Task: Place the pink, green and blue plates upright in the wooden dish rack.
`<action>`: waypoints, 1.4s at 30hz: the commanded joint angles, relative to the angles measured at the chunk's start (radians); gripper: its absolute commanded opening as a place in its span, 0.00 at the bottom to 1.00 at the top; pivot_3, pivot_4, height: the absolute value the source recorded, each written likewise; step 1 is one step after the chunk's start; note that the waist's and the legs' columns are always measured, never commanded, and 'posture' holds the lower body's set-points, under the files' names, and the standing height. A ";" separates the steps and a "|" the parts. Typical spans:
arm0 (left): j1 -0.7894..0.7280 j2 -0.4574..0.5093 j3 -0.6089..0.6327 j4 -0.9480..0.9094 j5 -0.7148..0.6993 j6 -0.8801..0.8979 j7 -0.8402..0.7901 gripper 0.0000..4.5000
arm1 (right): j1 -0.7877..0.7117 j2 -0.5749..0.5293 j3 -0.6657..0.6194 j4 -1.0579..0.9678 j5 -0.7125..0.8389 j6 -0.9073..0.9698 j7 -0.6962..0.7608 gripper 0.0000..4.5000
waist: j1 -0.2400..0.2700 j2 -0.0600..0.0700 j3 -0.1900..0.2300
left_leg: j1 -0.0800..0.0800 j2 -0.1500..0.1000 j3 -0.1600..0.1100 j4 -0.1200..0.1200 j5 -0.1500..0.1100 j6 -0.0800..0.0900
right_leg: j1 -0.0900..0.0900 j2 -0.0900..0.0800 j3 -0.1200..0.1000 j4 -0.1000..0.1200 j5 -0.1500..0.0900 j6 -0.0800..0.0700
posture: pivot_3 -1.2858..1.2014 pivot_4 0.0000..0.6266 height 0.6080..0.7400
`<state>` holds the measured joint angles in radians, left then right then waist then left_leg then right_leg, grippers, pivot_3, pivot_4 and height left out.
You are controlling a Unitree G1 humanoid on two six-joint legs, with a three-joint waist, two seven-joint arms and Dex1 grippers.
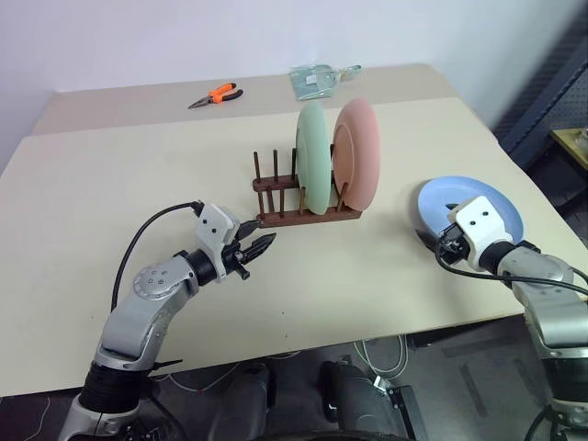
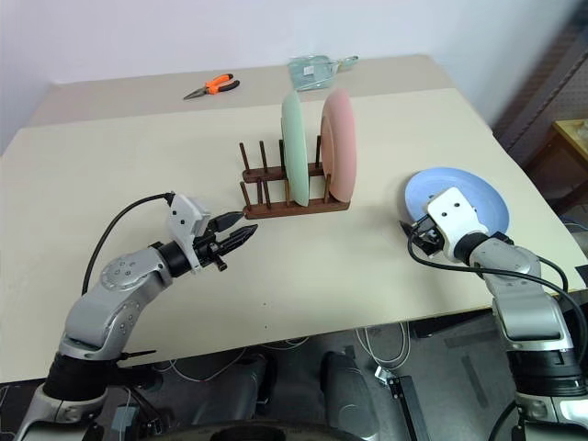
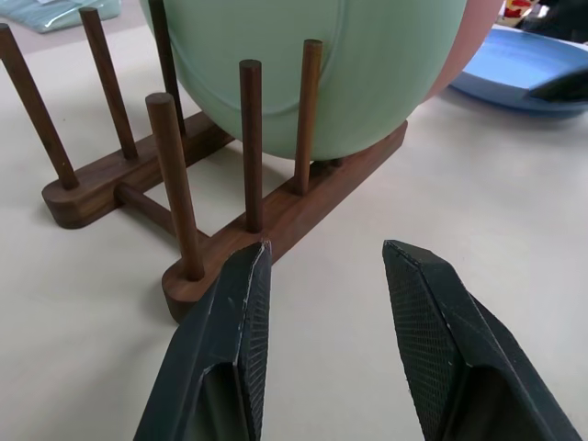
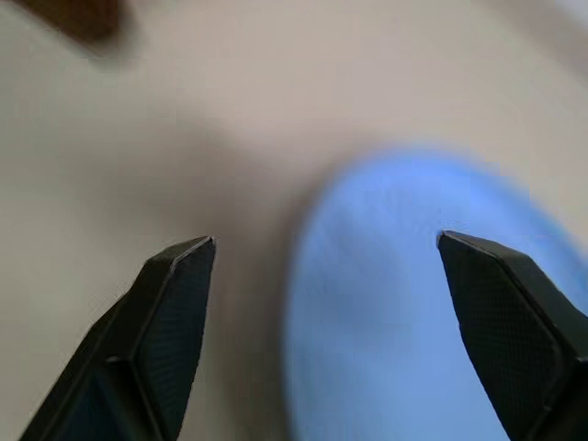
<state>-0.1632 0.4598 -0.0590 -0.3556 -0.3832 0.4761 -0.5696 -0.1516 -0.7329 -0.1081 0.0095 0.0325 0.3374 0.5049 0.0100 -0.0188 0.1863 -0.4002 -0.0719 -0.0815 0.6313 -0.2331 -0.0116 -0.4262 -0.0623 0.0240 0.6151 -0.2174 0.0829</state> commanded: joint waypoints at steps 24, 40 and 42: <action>0.011 0.034 0.145 0.083 0.105 -0.161 0.062 0.44 | -0.499 0.215 -0.187 -0.290 0.460 0.044 -0.075 0.01 | -0.018 0.006 0.002 | 0.001 0.000 -0.002 -0.001 0.000 0.000 | 0.000 0.001 -0.002 0.002 0.002 0.004 | 0.52 0.24 1.00; 0.066 0.049 0.240 0.143 0.148 -0.241 0.099 0.44 | -0.690 0.647 0.055 -0.430 0.967 0.328 -0.283 0.01 | -0.023 0.006 0.001 | -0.002 0.000 -0.002 -0.001 0.000 0.000 | -0.005 -0.001 0.000 0.005 0.002 0.004 | 0.52 0.24 1.00; 0.072 0.043 0.240 0.134 0.149 -0.238 0.105 0.44 | -0.703 0.690 0.073 -0.403 0.961 0.330 -0.308 0.01 | -0.022 0.006 0.001 | -0.002 0.000 -0.003 -0.001 0.000 0.000 | -0.005 -0.001 -0.001 0.005 0.002 0.004 | 0.52 0.24 1.00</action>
<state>-0.0907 0.5034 0.1704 -0.1793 -0.2353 0.2496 -0.4721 -0.8320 -0.0592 -0.0380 -0.3959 0.9866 0.6809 0.2142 -0.0118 -0.0126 0.1875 -0.4018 -0.0720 -0.0843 0.6301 -0.2335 -0.0112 -0.4310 -0.0631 0.0232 0.6204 -0.2151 0.0864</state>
